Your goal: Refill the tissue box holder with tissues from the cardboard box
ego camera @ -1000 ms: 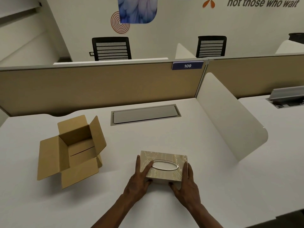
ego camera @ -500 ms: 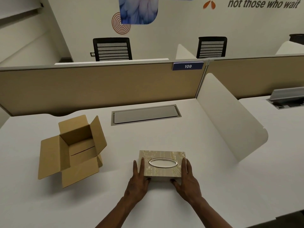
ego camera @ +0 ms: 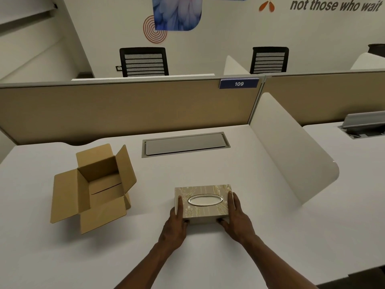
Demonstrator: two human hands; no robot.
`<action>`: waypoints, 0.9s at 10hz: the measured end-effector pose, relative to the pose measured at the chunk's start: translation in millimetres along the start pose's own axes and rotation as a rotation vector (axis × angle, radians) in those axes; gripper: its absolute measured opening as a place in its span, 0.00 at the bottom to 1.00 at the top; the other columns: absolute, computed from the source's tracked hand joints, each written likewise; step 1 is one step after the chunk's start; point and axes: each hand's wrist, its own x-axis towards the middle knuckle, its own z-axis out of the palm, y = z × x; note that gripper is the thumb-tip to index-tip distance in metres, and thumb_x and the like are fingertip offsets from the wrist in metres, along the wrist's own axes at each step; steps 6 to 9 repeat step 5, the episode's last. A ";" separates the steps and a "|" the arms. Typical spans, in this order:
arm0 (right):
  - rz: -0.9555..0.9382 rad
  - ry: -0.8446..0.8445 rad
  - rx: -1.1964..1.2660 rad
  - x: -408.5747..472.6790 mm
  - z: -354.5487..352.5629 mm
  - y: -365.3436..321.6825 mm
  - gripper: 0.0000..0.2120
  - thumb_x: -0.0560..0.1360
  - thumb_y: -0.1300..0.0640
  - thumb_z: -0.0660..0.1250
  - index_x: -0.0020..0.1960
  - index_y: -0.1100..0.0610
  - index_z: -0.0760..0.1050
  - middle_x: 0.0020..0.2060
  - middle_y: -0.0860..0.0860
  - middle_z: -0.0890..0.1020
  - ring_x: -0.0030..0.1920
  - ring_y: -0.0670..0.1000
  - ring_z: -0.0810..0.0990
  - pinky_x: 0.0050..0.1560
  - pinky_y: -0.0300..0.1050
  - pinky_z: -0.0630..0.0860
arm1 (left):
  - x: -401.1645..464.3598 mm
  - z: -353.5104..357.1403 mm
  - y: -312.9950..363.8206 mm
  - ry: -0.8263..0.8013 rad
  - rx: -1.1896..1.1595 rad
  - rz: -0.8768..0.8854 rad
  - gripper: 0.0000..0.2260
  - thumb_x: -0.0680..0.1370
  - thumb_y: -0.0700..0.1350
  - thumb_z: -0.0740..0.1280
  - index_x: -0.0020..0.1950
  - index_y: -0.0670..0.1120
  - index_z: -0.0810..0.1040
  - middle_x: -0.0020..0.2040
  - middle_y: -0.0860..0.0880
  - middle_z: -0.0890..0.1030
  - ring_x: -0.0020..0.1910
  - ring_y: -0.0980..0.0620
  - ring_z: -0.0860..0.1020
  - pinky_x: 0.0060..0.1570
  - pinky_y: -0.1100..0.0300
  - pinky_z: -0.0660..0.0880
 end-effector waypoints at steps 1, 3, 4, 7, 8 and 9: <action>-0.011 -0.016 -0.009 -3.0 -3.5 -2.4 0.53 0.74 0.39 0.68 0.81 0.53 0.34 0.82 0.52 0.43 0.60 0.61 0.81 0.53 0.51 0.79 | -0.4 -3.7 -1.8 -0.030 -0.006 0.023 0.42 0.81 0.46 0.63 0.76 0.60 0.30 0.76 0.44 0.63 0.60 0.41 0.78 0.55 0.51 0.78; -0.023 0.086 -0.160 -6.6 -6.9 -1.9 0.58 0.67 0.22 0.58 0.82 0.55 0.42 0.82 0.56 0.50 0.78 0.58 0.58 0.72 0.59 0.65 | -2.4 -15.9 -0.9 -0.049 0.004 0.017 0.46 0.77 0.58 0.67 0.78 0.62 0.33 0.82 0.47 0.51 0.76 0.43 0.64 0.68 0.52 0.72; -0.046 0.163 -0.151 -4.8 -15.0 -7.3 0.56 0.68 0.20 0.54 0.82 0.54 0.46 0.82 0.54 0.52 0.81 0.57 0.51 0.76 0.61 0.58 | 1.5 -23.2 0.0 0.072 0.062 0.029 0.48 0.74 0.68 0.65 0.81 0.55 0.39 0.83 0.51 0.43 0.82 0.49 0.44 0.78 0.54 0.57; -0.101 0.200 -0.139 2.9 -27.3 -19.5 0.54 0.70 0.20 0.52 0.83 0.54 0.45 0.82 0.53 0.52 0.81 0.55 0.49 0.77 0.60 0.58 | 11.6 -37.5 10.2 0.163 0.124 0.096 0.47 0.73 0.72 0.61 0.82 0.54 0.41 0.83 0.52 0.42 0.81 0.52 0.37 0.79 0.55 0.49; -0.101 0.200 -0.139 2.9 -27.3 -19.5 0.54 0.70 0.20 0.52 0.83 0.54 0.45 0.82 0.53 0.52 0.81 0.55 0.49 0.77 0.60 0.58 | 11.6 -37.5 10.2 0.163 0.124 0.096 0.47 0.73 0.72 0.61 0.82 0.54 0.41 0.83 0.52 0.42 0.81 0.52 0.37 0.79 0.55 0.49; -0.101 0.200 -0.139 2.9 -27.3 -19.5 0.54 0.70 0.20 0.52 0.83 0.54 0.45 0.82 0.53 0.52 0.81 0.55 0.49 0.77 0.60 0.58 | 11.6 -37.5 10.2 0.163 0.124 0.096 0.47 0.73 0.72 0.61 0.82 0.54 0.41 0.83 0.52 0.42 0.81 0.52 0.37 0.79 0.55 0.49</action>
